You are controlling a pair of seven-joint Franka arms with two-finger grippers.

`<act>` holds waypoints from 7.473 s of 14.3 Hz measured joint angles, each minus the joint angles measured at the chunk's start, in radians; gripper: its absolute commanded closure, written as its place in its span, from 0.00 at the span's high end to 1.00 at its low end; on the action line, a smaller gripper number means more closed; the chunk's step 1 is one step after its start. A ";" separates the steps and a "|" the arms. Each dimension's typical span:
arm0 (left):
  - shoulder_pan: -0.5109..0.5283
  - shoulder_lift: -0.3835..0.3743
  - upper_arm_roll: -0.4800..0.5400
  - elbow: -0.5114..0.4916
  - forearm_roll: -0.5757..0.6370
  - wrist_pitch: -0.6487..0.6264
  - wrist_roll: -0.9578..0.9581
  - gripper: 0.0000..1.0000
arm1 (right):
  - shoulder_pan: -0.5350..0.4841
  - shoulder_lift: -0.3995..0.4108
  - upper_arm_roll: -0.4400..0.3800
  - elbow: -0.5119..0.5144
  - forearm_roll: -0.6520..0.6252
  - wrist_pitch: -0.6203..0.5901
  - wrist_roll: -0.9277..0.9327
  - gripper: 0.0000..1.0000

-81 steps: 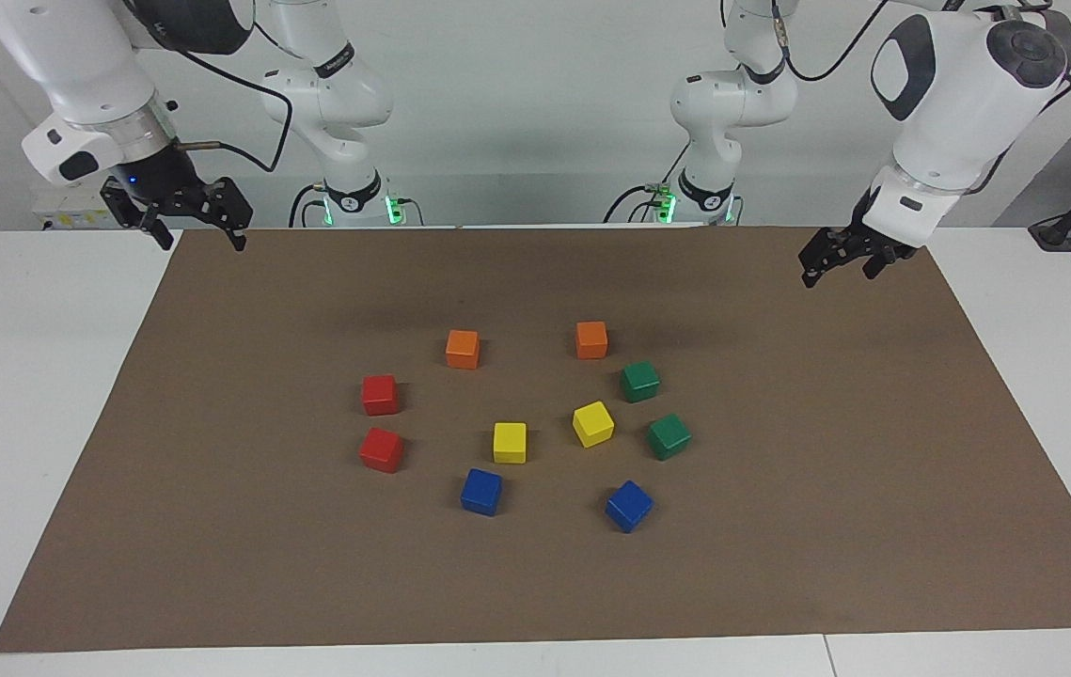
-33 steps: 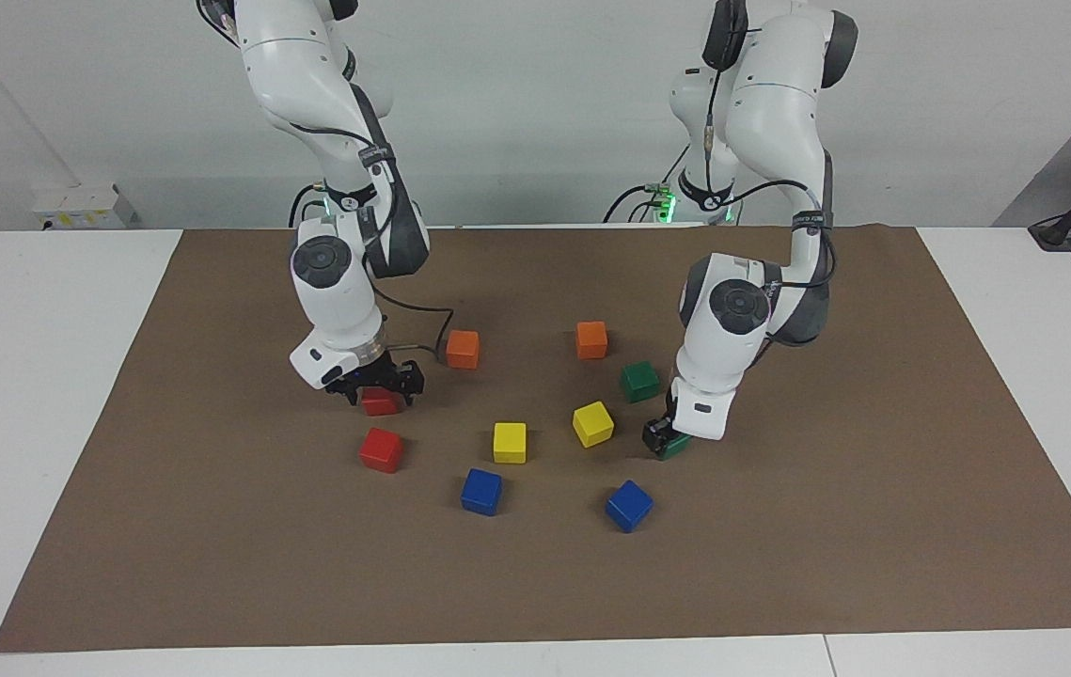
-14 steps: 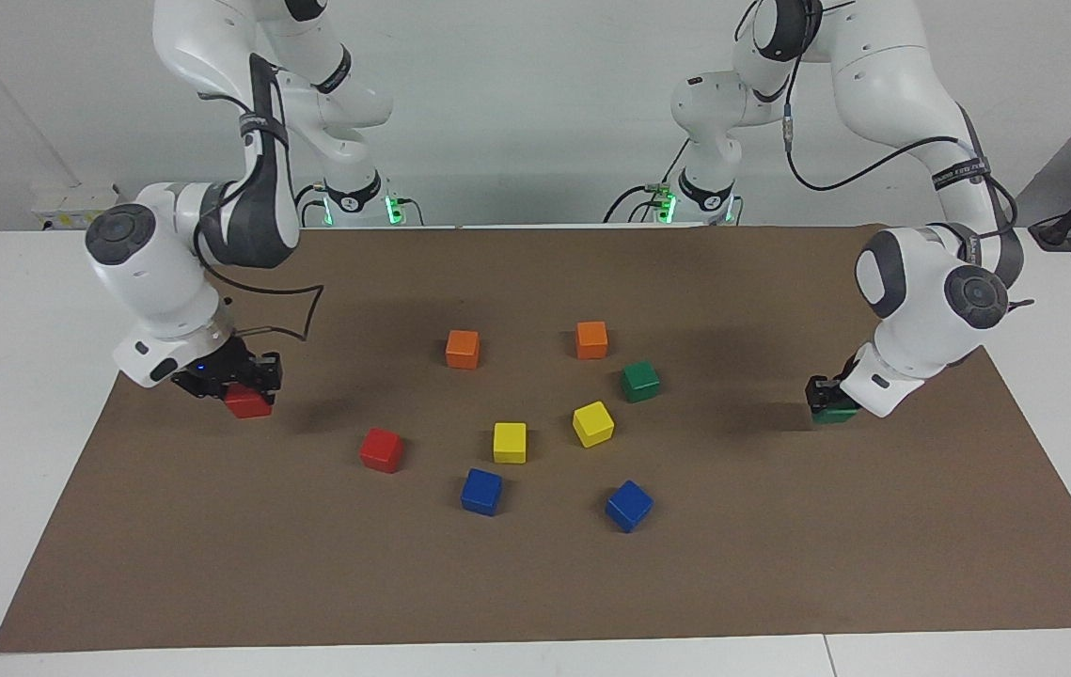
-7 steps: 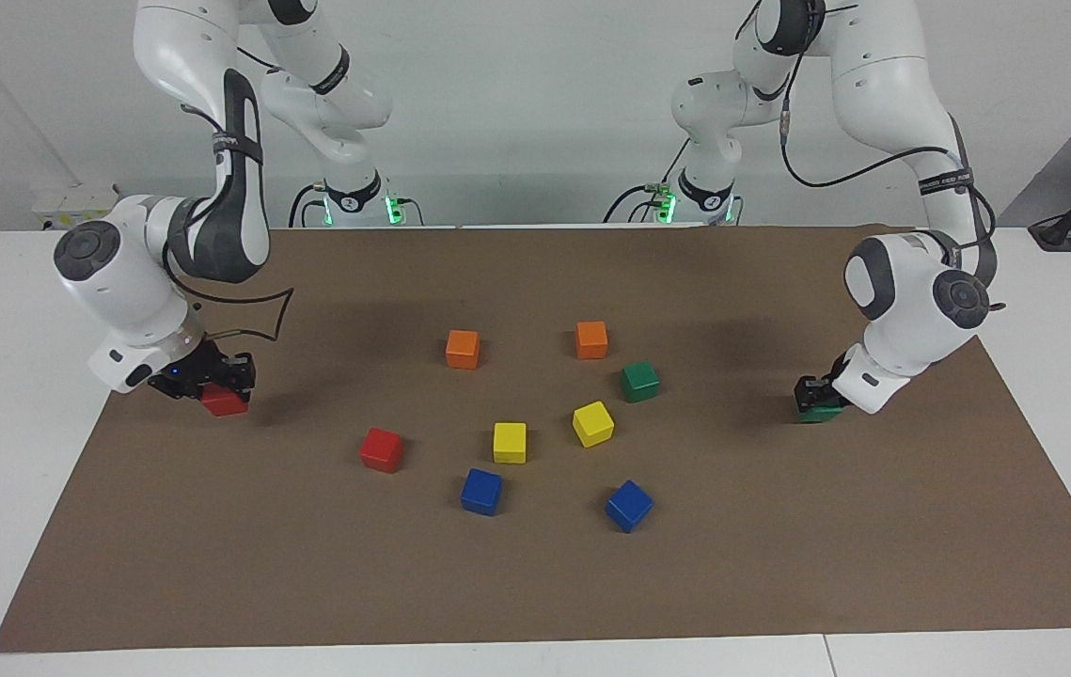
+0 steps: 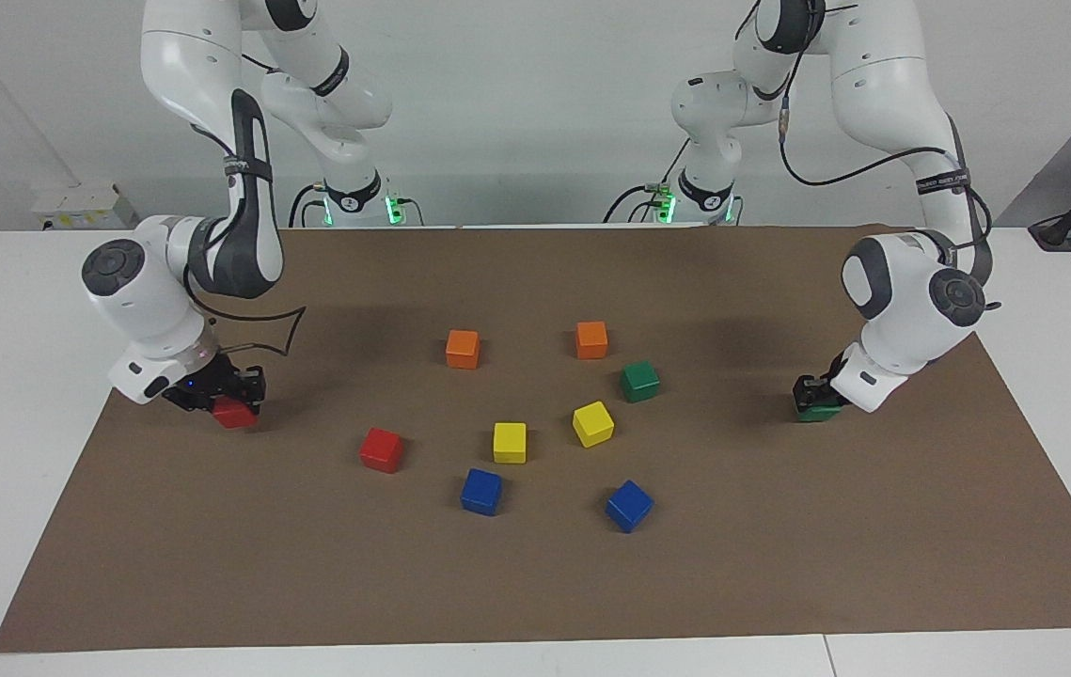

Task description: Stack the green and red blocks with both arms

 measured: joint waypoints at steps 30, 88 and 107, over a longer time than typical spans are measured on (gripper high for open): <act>-0.469 -0.088 -0.026 -0.041 -0.004 0.017 -0.733 1.00 | 0.006 0.003 0.008 0.055 0.000 -0.045 0.004 1.00; -0.014 -0.110 0.007 -0.043 0.043 -0.025 -0.018 0.00 | 0.322 0.178 0.024 0.194 -0.018 0.067 0.747 0.92; -0.014 -0.107 0.005 -0.060 0.039 -0.026 -0.018 1.00 | 0.144 0.035 0.007 0.443 -0.063 -0.408 0.180 0.00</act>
